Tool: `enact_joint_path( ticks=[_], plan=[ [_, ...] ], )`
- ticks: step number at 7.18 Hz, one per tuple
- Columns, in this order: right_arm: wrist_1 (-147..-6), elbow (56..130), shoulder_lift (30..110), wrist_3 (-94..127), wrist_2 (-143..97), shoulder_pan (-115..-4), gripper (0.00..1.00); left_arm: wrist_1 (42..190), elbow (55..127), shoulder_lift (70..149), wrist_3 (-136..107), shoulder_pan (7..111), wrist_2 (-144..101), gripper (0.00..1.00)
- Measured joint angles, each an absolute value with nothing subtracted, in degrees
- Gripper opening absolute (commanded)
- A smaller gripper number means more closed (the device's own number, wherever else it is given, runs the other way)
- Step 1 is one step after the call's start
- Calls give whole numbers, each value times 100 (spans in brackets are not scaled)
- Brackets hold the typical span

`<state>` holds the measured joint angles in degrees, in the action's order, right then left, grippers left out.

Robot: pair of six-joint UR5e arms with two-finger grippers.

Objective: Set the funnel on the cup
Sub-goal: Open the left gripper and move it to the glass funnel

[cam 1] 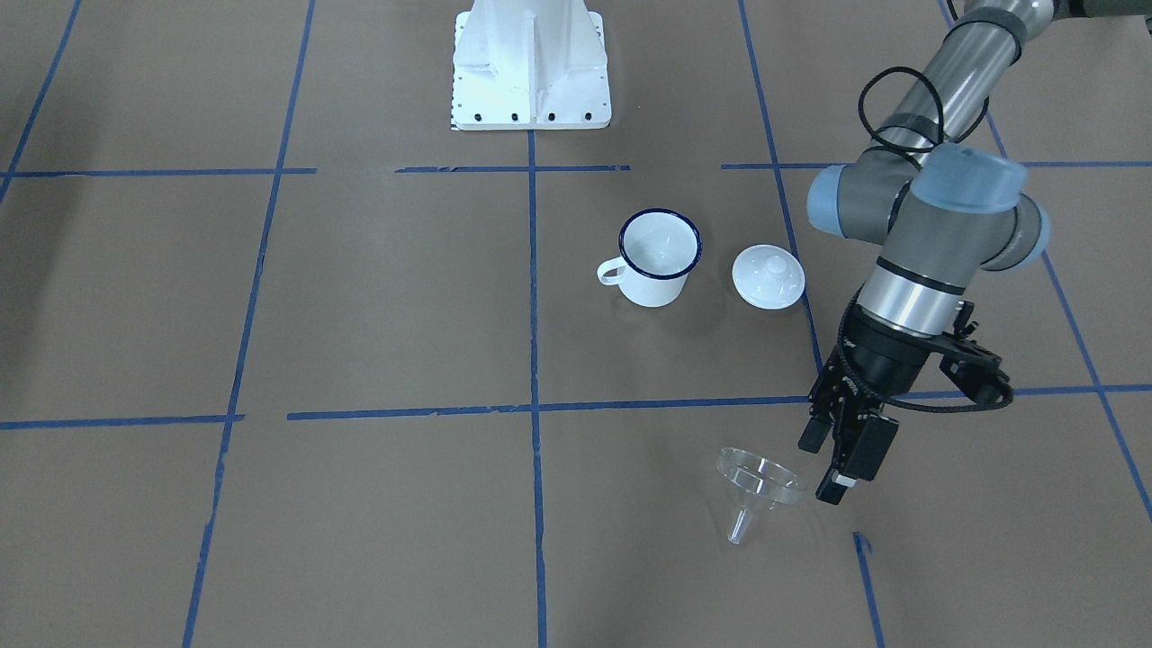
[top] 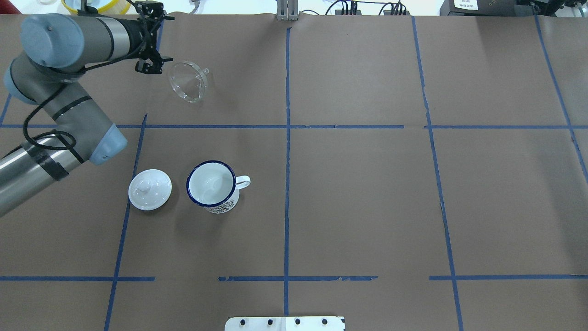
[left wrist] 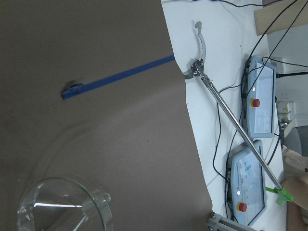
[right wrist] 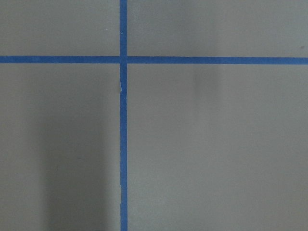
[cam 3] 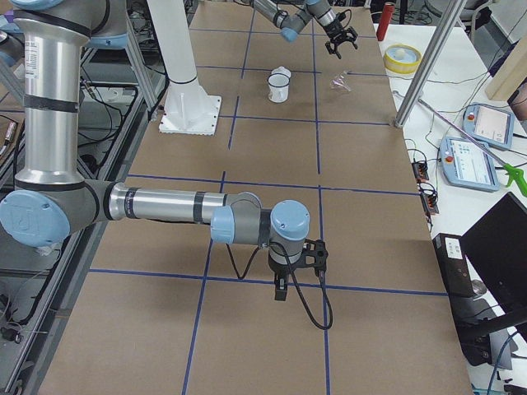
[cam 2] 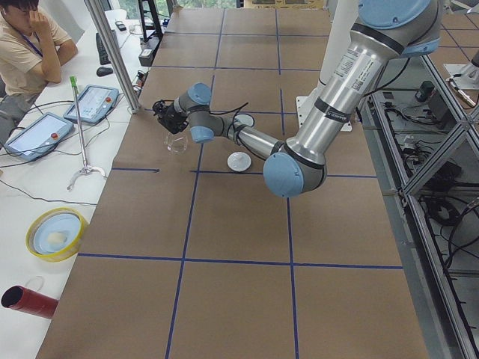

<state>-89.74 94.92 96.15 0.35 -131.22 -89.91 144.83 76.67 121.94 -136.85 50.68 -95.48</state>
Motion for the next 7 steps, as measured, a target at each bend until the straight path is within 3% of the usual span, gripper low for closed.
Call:
enact_joint_path(
  ticks=[7],
  plan=[
    [-8974, 9492, 9615, 35, -13122, -8991, 100, 14863, 7003, 12116, -13547, 4795, -9274, 91]
  ],
)
